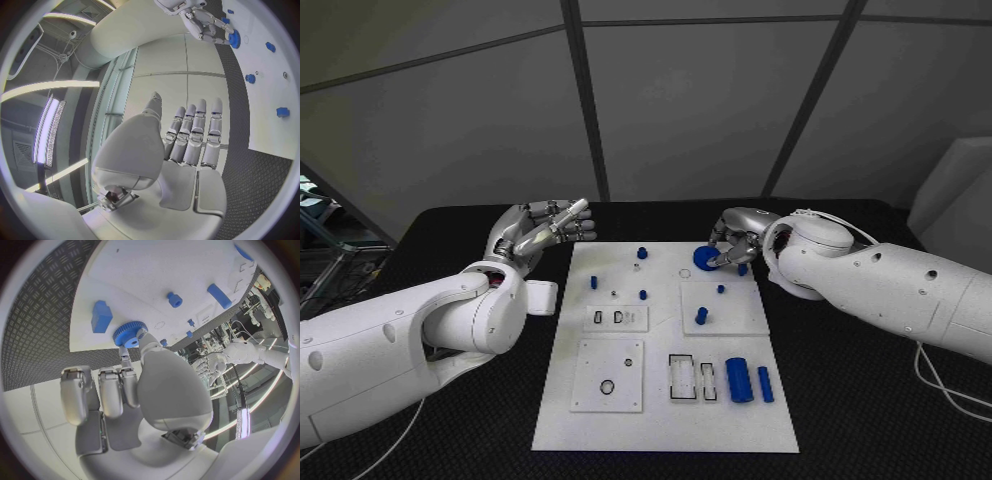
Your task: Assemble the parts on the task board
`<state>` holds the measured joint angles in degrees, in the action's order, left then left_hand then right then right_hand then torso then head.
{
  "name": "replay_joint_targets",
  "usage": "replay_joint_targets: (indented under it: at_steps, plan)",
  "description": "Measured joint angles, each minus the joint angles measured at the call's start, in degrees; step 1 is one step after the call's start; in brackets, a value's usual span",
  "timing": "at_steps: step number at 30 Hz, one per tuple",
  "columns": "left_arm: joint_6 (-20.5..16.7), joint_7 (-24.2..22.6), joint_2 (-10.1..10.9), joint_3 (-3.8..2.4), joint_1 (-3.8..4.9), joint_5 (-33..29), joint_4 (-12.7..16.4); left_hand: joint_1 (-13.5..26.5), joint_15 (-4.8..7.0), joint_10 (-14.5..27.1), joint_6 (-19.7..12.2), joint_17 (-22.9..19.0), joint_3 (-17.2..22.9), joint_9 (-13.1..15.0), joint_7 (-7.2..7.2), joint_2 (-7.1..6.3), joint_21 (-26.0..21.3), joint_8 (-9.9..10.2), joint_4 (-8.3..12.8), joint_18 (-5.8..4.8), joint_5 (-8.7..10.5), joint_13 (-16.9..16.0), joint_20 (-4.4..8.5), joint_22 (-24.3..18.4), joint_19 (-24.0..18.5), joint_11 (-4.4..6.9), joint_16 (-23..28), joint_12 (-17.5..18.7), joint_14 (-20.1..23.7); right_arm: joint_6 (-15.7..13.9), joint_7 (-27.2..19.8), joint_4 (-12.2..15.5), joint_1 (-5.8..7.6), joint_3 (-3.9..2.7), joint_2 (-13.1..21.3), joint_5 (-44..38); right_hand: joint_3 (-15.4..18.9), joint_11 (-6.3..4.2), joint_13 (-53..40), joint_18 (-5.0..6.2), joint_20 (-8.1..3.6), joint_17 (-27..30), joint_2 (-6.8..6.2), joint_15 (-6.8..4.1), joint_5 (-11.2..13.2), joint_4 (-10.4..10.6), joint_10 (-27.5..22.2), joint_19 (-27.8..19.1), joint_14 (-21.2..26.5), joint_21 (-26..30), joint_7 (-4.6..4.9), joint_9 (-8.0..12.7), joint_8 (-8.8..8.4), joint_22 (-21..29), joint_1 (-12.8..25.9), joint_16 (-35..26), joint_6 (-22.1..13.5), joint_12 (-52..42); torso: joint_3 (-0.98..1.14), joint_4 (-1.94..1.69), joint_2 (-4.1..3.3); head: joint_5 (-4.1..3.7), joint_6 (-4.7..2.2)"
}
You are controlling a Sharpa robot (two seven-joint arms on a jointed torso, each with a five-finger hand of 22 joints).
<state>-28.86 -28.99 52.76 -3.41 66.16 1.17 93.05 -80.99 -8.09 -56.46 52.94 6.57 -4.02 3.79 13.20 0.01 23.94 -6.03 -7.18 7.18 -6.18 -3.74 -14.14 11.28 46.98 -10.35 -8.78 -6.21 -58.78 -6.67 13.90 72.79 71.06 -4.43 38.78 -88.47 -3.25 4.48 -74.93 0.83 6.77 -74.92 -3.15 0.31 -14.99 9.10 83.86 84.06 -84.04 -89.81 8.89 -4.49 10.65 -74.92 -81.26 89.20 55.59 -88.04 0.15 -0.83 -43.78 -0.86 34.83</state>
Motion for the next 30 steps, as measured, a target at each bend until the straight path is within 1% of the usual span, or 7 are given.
replay_joint_targets:
  at_steps: [3,4,9,11,23,26,30]
  plan:
    - [0.0,0.0,0.0,0.0,0.0,0.0,0.0,0.0,0.0,0.0,0.0,0.0,0.0,0.0,0.0,0.0,0.0,0.0,0.0,0.0,0.0,0.0,0.0,0.1,0.0,0.0,0.0,0.0,0.0,-0.2,0.4,0.2,-0.02,0.02,0.1,-0.6,-0.9,-0.2,0.0,0.0,0.0,0.0,-0.02,0.0,-0.8,-0.2,0.2,0.0,0.0,0.0,-0.4,0.0,0.39,0.0,0.0,0.0,1.2,-0.7,0.0,-0.03,0.01,-0.01,0.0]
    - [0.0,0.0,0.0,0.0,0.0,0.0,0.0,0.0,0.0,0.0,0.0,0.0,0.0,0.0,0.0,0.0,0.0,0.0,0.0,0.0,0.0,0.0,0.0,0.1,0.0,0.0,0.0,0.0,0.0,-0.3,0.6,0.3,-0.04,0.03,0.1,-0.8,-1.2,-0.62,0.0,0.0,0.0,0.0,-0.06,-0.04,-0.9,-0.3,0.2,0.0,0.0,0.0,-0.53,-0.1,0.46,0.0,0.1,0.0,1.5,-1.0,0.0,-0.03,0.01,-0.01,0.01]
    - [0.1,0.1,0.0,0.0,0.0,0.0,0.0,0.0,0.0,0.0,0.0,0.0,0.0,0.0,0.0,0.0,0.0,0.0,0.0,0.0,0.0,0.0,0.0,0.0,0.0,0.0,0.0,0.0,0.0,-1.7,0.7,1.0,-0.2,0.09,0.3,-1.7,-2.2,-0.9,0.0,0.0,-0.44,0.0,0.26,-0.43,0.1,-0.7,0.3,0.0,0.0,0.0,-0.56,-0.4,0.48,0.0,0.4,0.5,2.1,-1.8,0.0,-0.03,0.04,-0.02,0.05]
    - [0.1,0.2,0.0,0.0,0.0,0.0,-0.1,0.0,0.0,0.0,0.0,0.0,0.0,0.0,0.0,0.0,0.0,0.0,0.0,0.0,0.0,0.0,0.0,0.0,0.0,0.0,0.0,0.0,0.0,-2.5,0.7,1.4,-0.22,0.09,0.5,-2.0,-3.2,-1.03,0.0,0.0,-0.44,0.0,0.34,-0.64,-1.4,-1.1,0.2,0.0,0.2,0.0,-0.48,-0.4,0.43,0.0,0.3,0.5,2.2,-1.8,0.01,-0.04,0.04,-0.02,0.01]
    - [0.2,0.3,0.1,0.0,0.0,0.0,-0.3,0.0,0.0,0.0,0.0,0.0,0.0,0.0,0.0,0.0,0.0,0.0,0.0,0.0,0.0,0.0,0.0,0.0,0.0,0.0,0.0,0.0,0.0,-8.1,0.5,8.5,-0.24,0.04,2.0,-3.7,-3.9,-1.11,0.0,0.02,-0.65,0.0,0.56,-0.84,-2.2,-1.3,0.1,-0.2,0.0,0.0,-0.37,-0.4,-0.15,0.0,0.1,0.5,2.3,-1.8,-0.01,-0.07,0.12,0.19,-0.23]
    - [0.2,0.3,0.1,0.0,0.0,0.0,-0.3,0.0,0.0,0.0,0.0,0.0,0.0,0.0,0.0,0.0,0.0,0.0,0.0,0.0,0.0,0.0,0.0,0.0,0.0,0.0,0.0,0.0,0.0,-8.9,0.6,9.6,-0.24,0.04,1.5,-4.5,-4.0,-1.11,0.0,0.01,-0.65,0.0,0.56,-0.84,-2.2,-1.3,0.1,-0.2,0.0,0.0,-0.37,-0.4,-0.25,0.0,0.1,0.5,2.3,-1.8,-0.04,-0.07,0.12,0.35,-0.32]
    - [0.2,0.4,0.1,0.0,0.0,0.0,-0.5,0.0,0.0,0.0,0.0,0.0,0.0,0.0,0.0,0.0,0.0,0.0,0.0,0.0,0.0,0.0,0.0,0.0,0.0,0.0,0.0,0.0,0.0,-9.8,1.0,9.9,-0.23,0.04,-1.1,-6.4,-4.1,-1.11,0.0,0.02,-0.65,0.0,0.56,-0.83,-1.8,-1.4,0.1,-0.2,0.0,0.0,-0.37,-0.4,-0.42,0.0,0.1,0.5,2.3,-1.8,-0.07,-0.07,0.12,0.5,-0.38]
